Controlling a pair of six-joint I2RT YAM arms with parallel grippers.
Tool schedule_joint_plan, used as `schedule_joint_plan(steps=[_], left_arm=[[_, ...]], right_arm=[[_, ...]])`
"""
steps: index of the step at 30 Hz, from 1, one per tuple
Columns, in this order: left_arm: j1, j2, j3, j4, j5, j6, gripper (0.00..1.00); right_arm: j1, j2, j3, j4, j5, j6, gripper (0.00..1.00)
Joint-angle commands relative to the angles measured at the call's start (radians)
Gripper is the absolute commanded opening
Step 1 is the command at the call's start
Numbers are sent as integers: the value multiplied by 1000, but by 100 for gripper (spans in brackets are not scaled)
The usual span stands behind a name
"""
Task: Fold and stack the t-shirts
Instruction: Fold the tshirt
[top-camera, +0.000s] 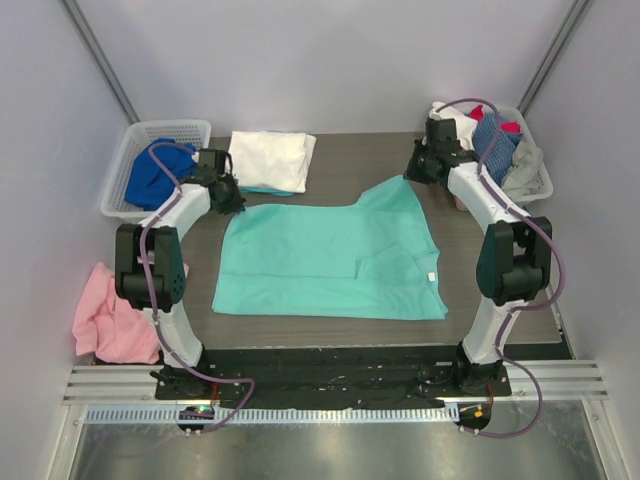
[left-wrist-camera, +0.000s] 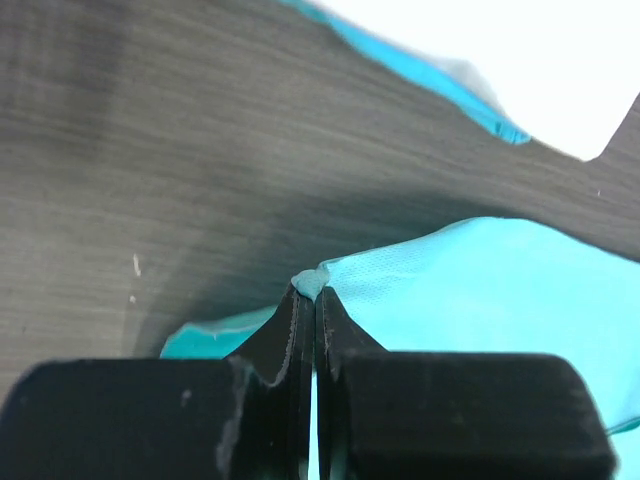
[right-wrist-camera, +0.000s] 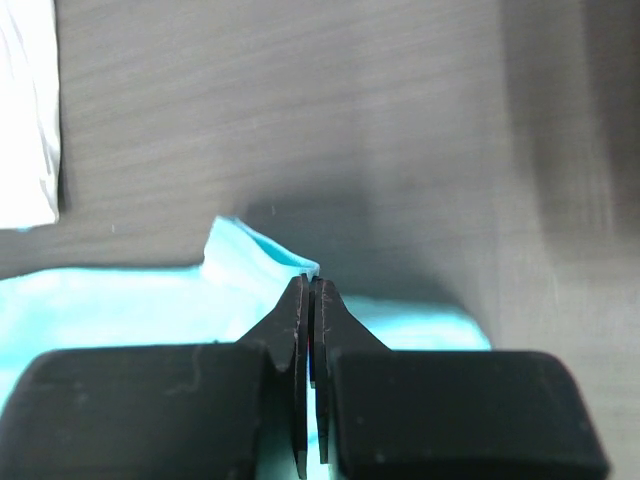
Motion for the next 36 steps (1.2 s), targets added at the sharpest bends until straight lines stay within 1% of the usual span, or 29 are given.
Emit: schedule_joint_plan(steps=[1,2,3,5,6,9,15,18,26,36], left_arm=[[2,-87,-96,63,-2,-25,0],[2,-95,-107,62,-14,-31,0],[2,-98,-117,62,-48,-34,0],[2,-106,-147,66,-70,-47,0],[2,-107,-156,71,-84,-51,0],[2,-113,-186,80,-114,-71,0],[5,-127,-210,78,-166,-71,0],[3,-129,-206,71,-189,-67,0],[4,-150,-211,66,-191,-67,0],[5,-205,-260,68,-186,-77,0]], right_arm=[[-2,-167,-126,35,6,90,1],[-2,-190,-157,40,7,106,1],[-4,-239,-221,43,7,133,1],[-4,-283,-285,49,53,158,1],[-4,-329,-345,49,79,179,1],[-2,-409,-443,50,110,204,1],[-4,-514,-569,30,153,247,1],[-2,-555,-609,12,162,256,1],[-4,-662,-683,-39,141,249,1],[-4,-768,-717,-101,116,238,1]])
